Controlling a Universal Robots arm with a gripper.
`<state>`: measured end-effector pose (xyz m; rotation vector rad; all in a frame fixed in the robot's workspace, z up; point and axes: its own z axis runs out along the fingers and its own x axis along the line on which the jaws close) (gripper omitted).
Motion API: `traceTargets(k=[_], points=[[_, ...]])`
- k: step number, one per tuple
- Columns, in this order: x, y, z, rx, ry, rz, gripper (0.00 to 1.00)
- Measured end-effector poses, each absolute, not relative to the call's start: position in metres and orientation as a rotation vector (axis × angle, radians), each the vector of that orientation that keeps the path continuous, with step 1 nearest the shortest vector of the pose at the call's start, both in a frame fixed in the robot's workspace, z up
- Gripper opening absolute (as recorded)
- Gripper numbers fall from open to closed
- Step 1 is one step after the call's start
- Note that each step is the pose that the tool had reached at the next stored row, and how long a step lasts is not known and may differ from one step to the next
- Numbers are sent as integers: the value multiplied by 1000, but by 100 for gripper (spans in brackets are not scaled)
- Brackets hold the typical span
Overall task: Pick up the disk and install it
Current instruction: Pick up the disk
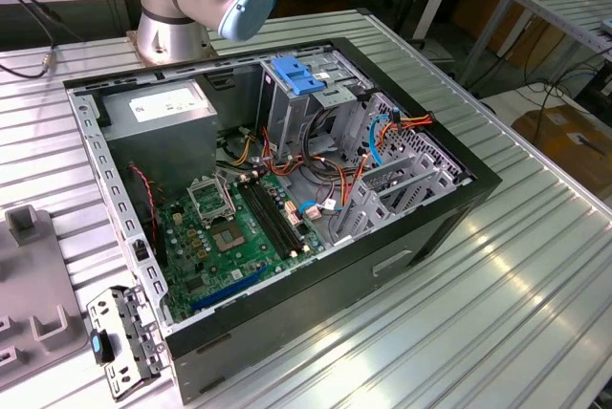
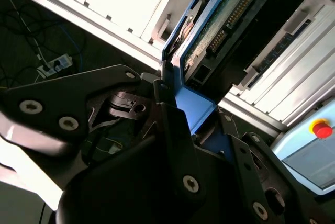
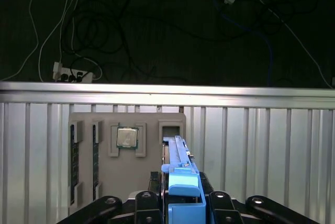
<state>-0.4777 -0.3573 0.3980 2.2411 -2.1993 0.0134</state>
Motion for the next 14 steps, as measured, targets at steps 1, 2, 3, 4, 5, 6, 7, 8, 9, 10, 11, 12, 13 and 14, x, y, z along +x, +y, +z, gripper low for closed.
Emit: traceTargets(k=[1, 2, 3, 4, 5, 6, 7, 8, 9, 10, 11, 12, 13, 14], points=[[-478, -357, 399, 2241, -2199, 13, 37], [-478, -357, 399, 2241, -2199, 13, 37], [-478, -357, 400, 2241, -2199, 13, 37], [-478, -357, 400, 2241, -2199, 13, 37], [-478, -357, 401, 2241, -2199, 13, 37], [-478, -357, 402, 2241, -2199, 13, 37], [-478, -357, 403, 2241, -2199, 13, 37], [-478, -357, 404, 2241, -2199, 13, 37], [-478, -357, 405, 2241, -2199, 13, 37], [-478, -357, 405, 2241, -2199, 13, 37], [-478, -357, 406, 2241, -2199, 13, 37], [-478, -357, 406, 2241, -2199, 13, 37], [-478, -357, 407, 2241, -2199, 13, 37], [-478, -357, 408, 2241, -2199, 13, 37]])
